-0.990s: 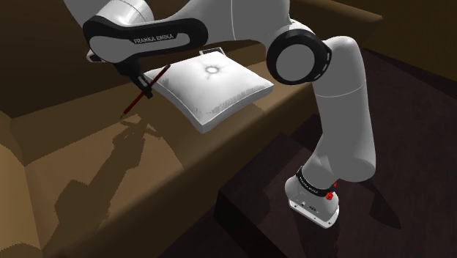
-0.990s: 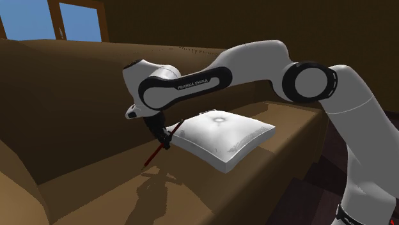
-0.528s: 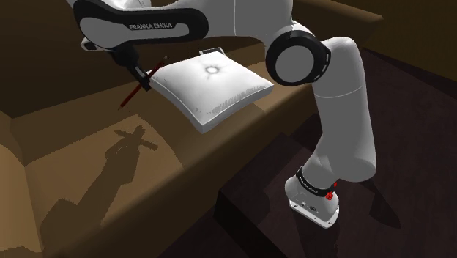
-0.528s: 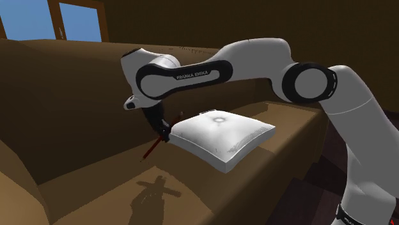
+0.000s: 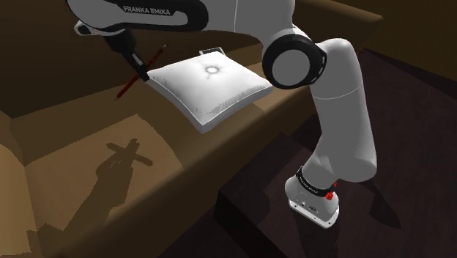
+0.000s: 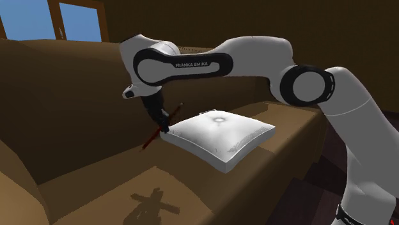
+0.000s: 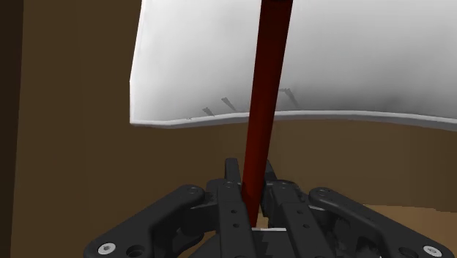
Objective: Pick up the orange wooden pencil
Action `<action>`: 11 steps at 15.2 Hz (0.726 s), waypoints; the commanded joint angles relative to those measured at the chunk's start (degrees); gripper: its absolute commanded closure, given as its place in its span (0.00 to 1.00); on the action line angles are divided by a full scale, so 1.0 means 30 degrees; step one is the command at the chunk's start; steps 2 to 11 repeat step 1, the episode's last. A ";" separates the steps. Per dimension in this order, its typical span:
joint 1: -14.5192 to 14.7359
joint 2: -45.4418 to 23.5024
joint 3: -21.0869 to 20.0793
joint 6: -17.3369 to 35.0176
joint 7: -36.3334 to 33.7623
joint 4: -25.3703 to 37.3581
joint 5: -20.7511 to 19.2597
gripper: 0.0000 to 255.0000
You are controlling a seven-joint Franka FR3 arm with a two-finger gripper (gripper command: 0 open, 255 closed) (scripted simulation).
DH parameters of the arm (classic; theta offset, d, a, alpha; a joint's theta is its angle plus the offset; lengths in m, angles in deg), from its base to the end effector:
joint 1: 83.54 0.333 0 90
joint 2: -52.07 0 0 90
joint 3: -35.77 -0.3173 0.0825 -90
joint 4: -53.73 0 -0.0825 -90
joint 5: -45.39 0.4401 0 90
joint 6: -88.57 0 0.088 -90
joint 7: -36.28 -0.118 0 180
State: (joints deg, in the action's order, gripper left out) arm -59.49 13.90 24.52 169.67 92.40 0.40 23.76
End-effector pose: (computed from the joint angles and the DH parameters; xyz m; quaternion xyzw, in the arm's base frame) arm 0.6798 0.3616 0.4800 0.7099 0.6873 -0.1090 0.1081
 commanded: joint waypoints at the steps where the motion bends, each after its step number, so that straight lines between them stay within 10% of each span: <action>1: 0.0048 -0.0073 0.0013 -0.0255 0.0066 0.0330 -0.0011 1.00; 11: 0.0048 -0.0073 0.0013 -0.0255 0.0066 0.0330 -0.0011 1.00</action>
